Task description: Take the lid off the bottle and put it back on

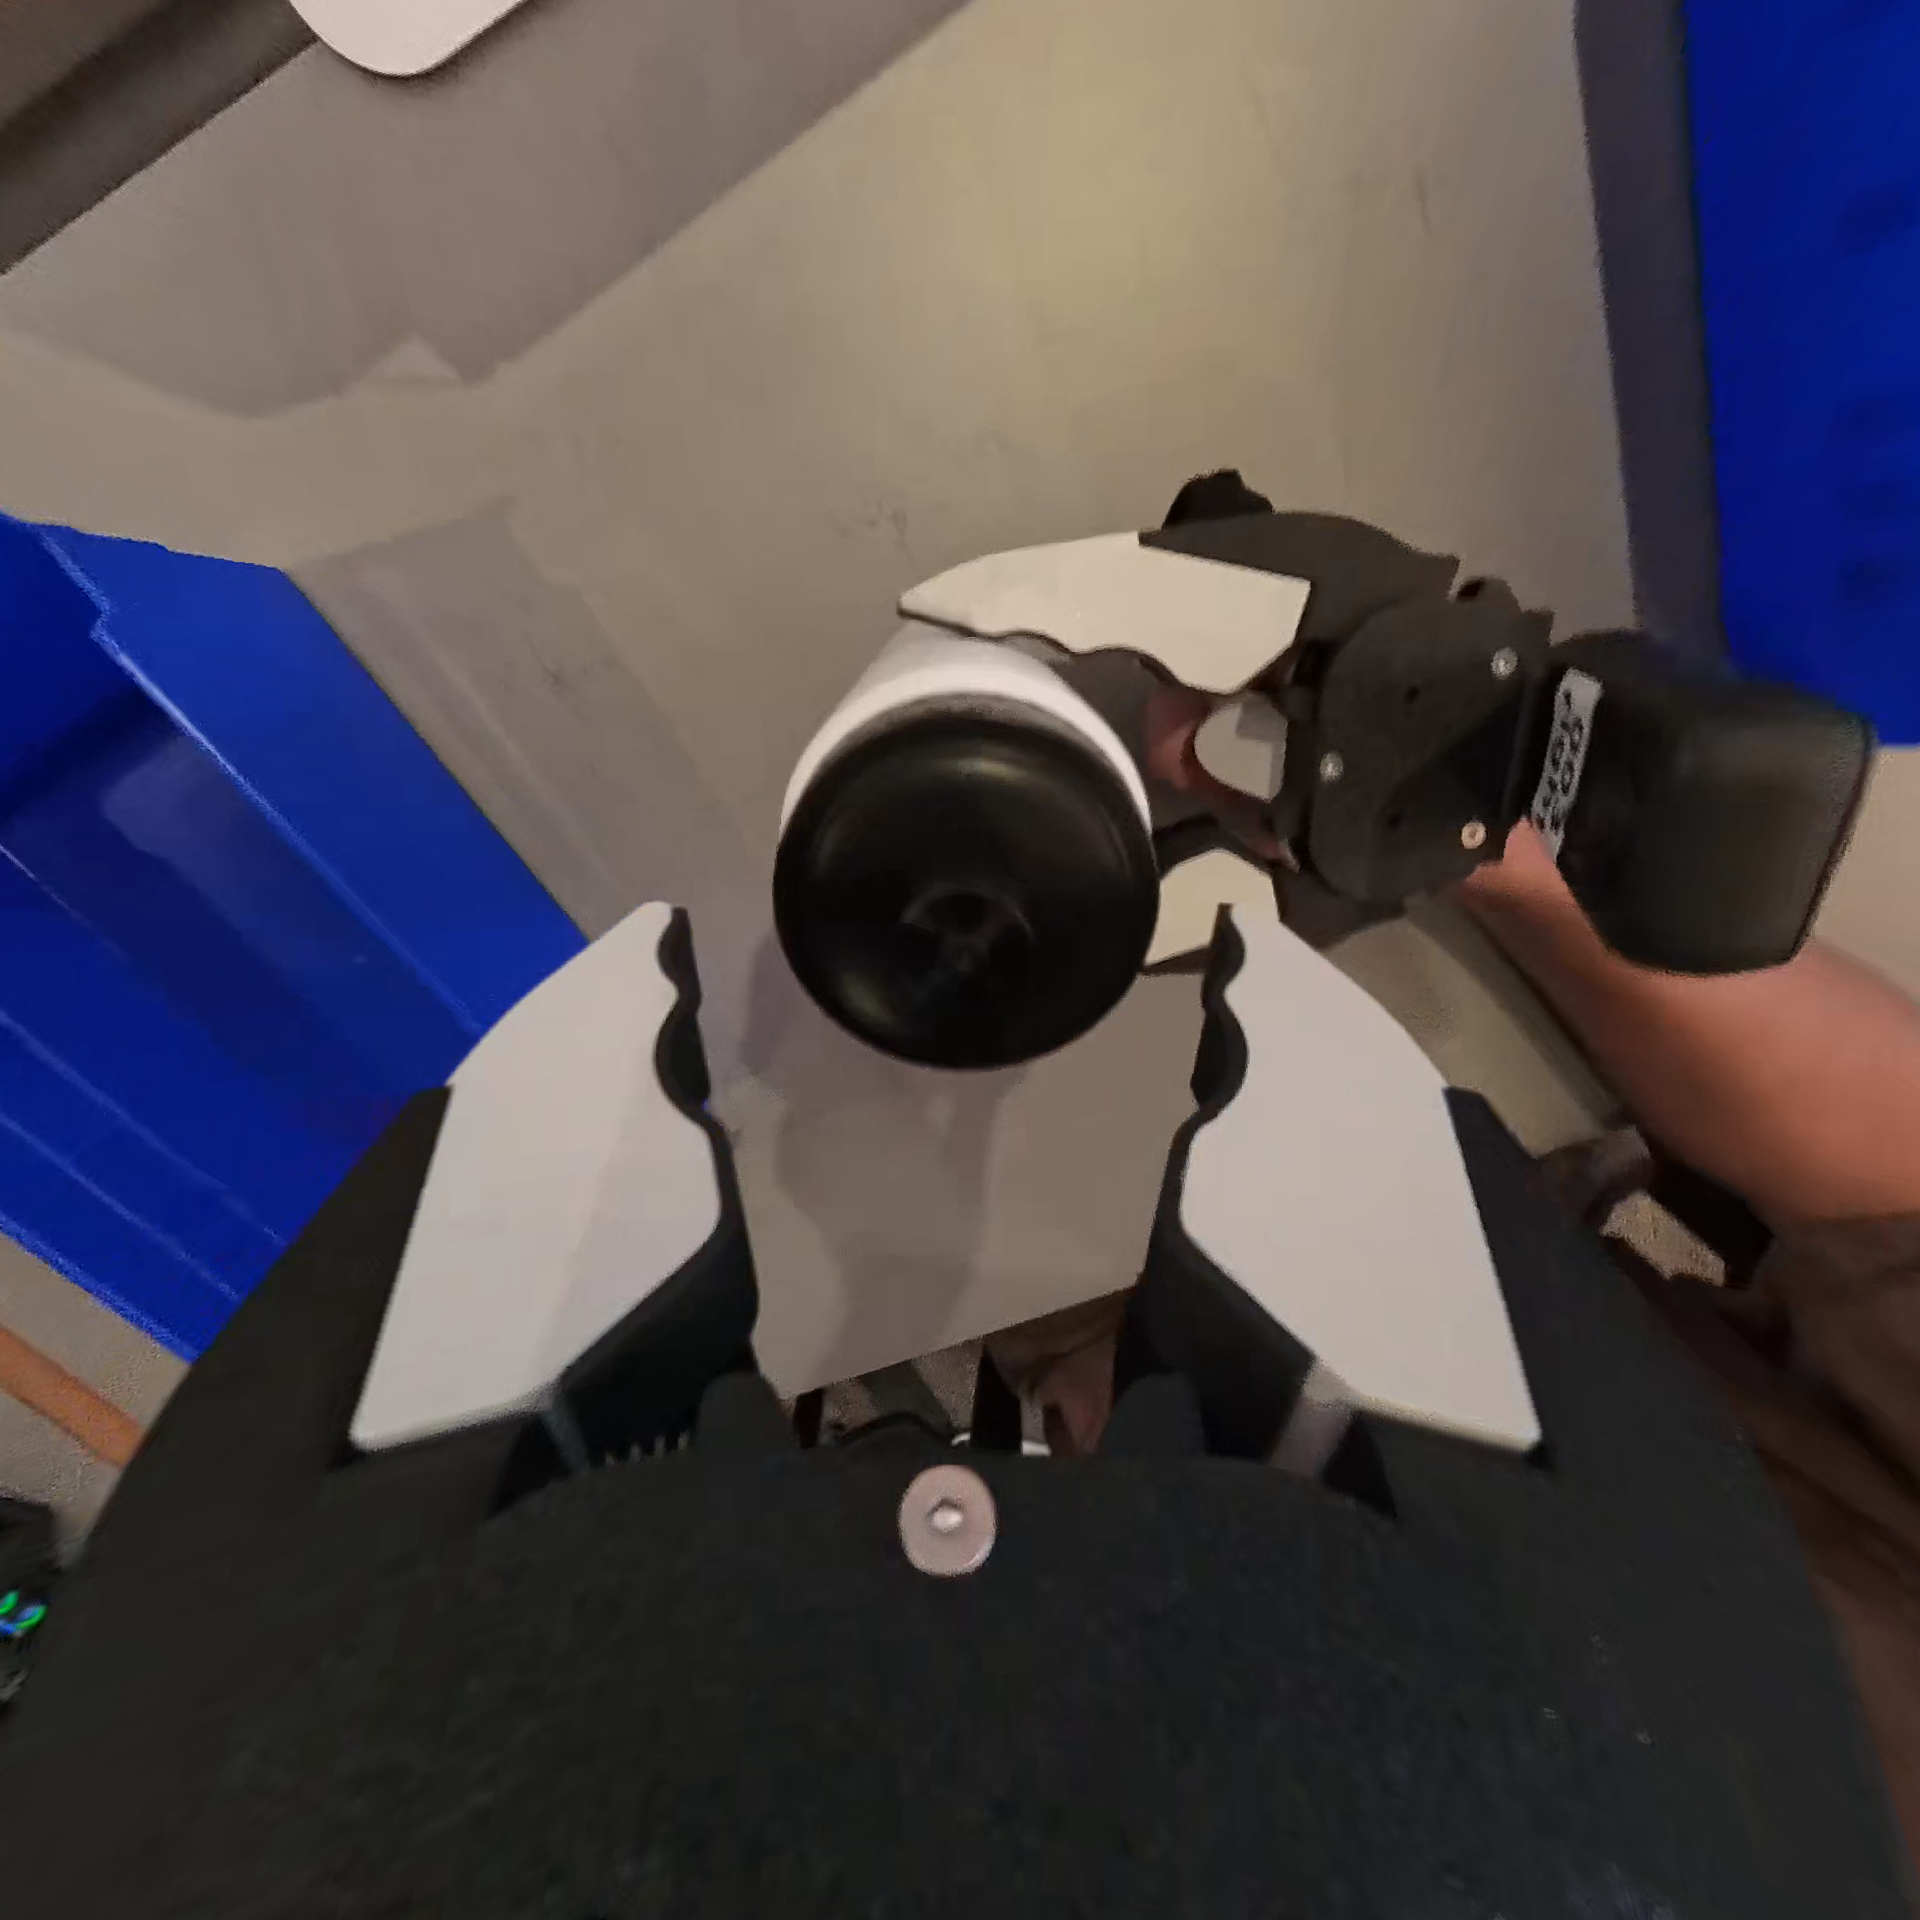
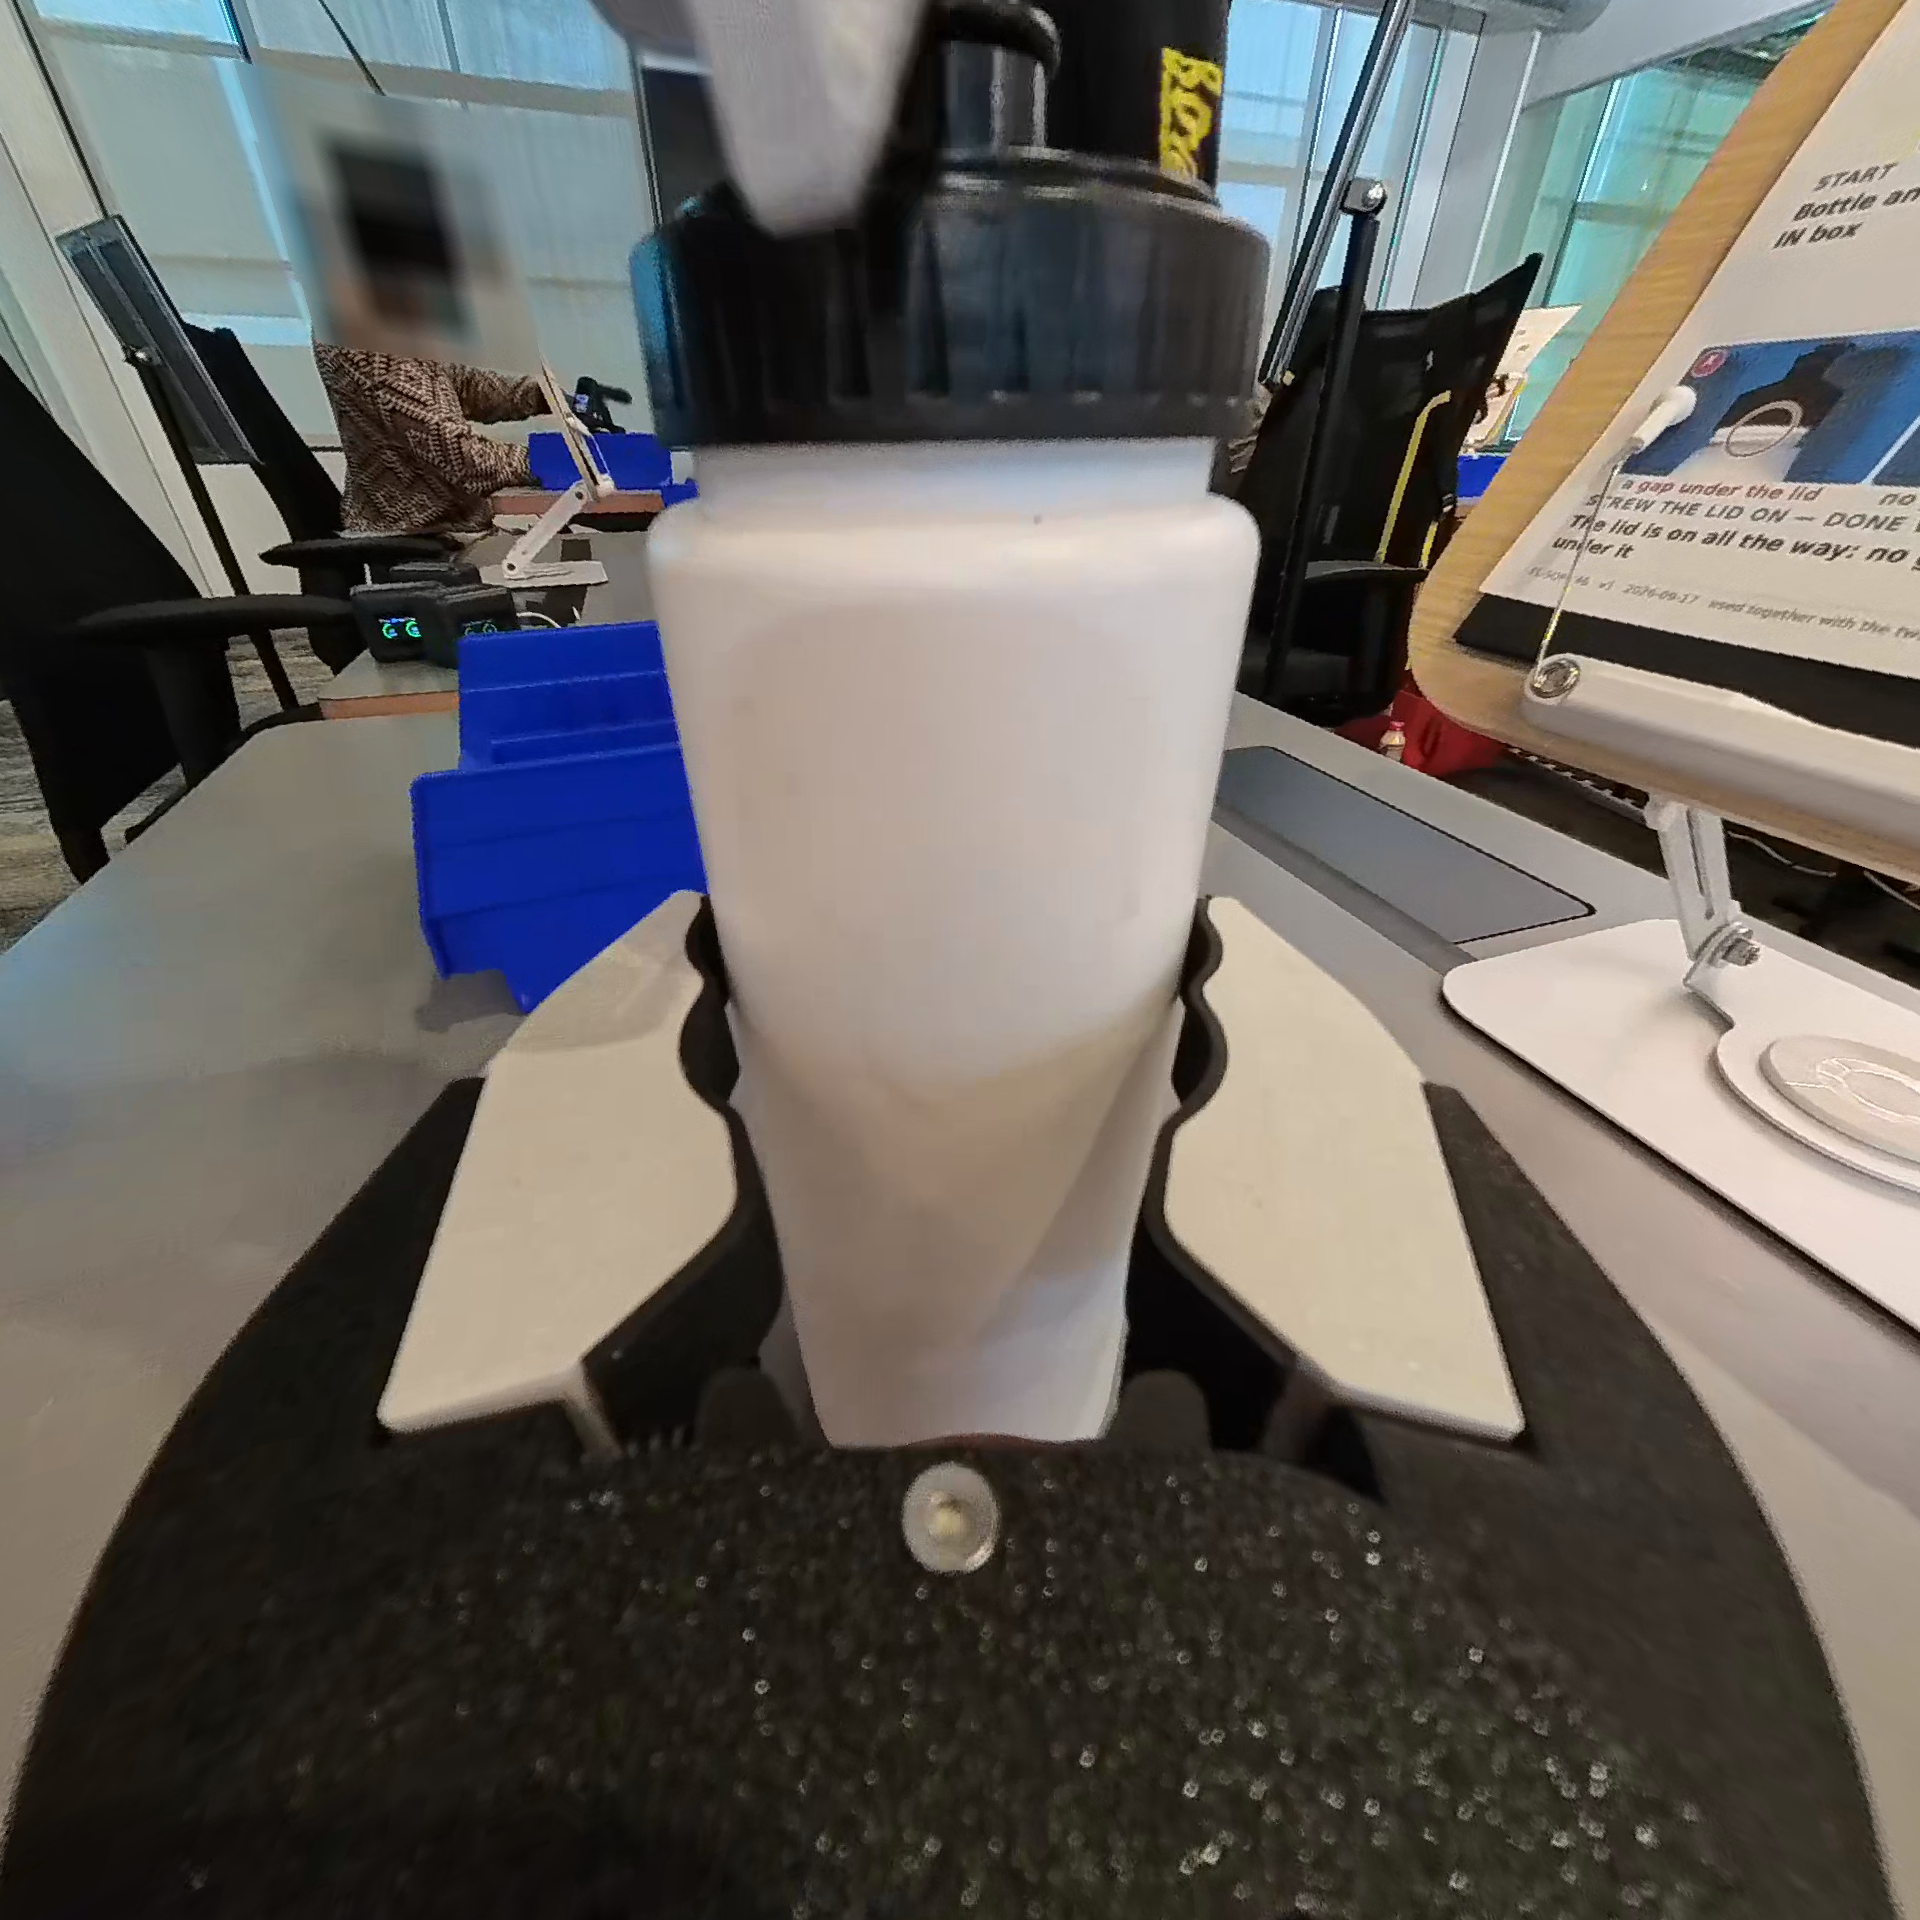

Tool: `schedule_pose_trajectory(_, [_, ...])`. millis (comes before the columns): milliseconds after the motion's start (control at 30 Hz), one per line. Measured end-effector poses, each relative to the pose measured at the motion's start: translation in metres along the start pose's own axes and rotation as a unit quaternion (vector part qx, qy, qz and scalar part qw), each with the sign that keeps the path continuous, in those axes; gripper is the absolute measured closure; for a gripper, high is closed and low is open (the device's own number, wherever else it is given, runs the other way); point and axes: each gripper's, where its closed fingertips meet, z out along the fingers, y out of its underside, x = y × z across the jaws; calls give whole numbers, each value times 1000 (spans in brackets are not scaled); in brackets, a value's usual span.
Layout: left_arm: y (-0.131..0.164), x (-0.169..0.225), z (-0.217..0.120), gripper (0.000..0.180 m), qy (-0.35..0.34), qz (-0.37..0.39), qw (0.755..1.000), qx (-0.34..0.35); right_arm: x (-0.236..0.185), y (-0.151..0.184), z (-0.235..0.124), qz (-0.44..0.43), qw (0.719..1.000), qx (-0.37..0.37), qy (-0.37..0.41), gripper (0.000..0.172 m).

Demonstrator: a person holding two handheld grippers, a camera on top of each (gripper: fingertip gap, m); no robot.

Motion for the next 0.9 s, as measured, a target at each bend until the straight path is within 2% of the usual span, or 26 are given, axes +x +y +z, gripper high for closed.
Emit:
schedule_pose_trajectory(100, [-9, 6, 7, 98, 11, -31, 999, 13, 0, 0, 0, -2, 1000, 0, -1, 88])
schedule_pose_trajectory(167, [-10, 3, 8, 105, -5, -44, 999, 17, 0, 0, 0, 0, 1000, 3, -2, 88])
schedule_pose_trajectory(333, [-8, 2, 8, 109, -8, -20, 1000, -4, -1, 0, 0, -4, 1000, 3, -8, 88])
schedule_pose_trajectory(500, [-9, 5, 8, 109, -4, 92, 996, -20, 0, 0, 0, 3, 1000, 2, -12, 88])
schedule_pose_trajectory(633, [-7, 6, 8, 109, 9, 207, 978, -25, -1, 0, 0, 3, 1000, 1, -17, 88])
schedule_pose_trajectory(767, [-2, 7, 8, 109, 11, 331, 943, -26, -3, 0, 1, 1, 1000, 2, -21, 88])
schedule_pose_trajectory(900, [5, 5, 7, 109, 2, 452, 891, -48, -7, 0, 3, -1, 1000, 2, -30, 88])
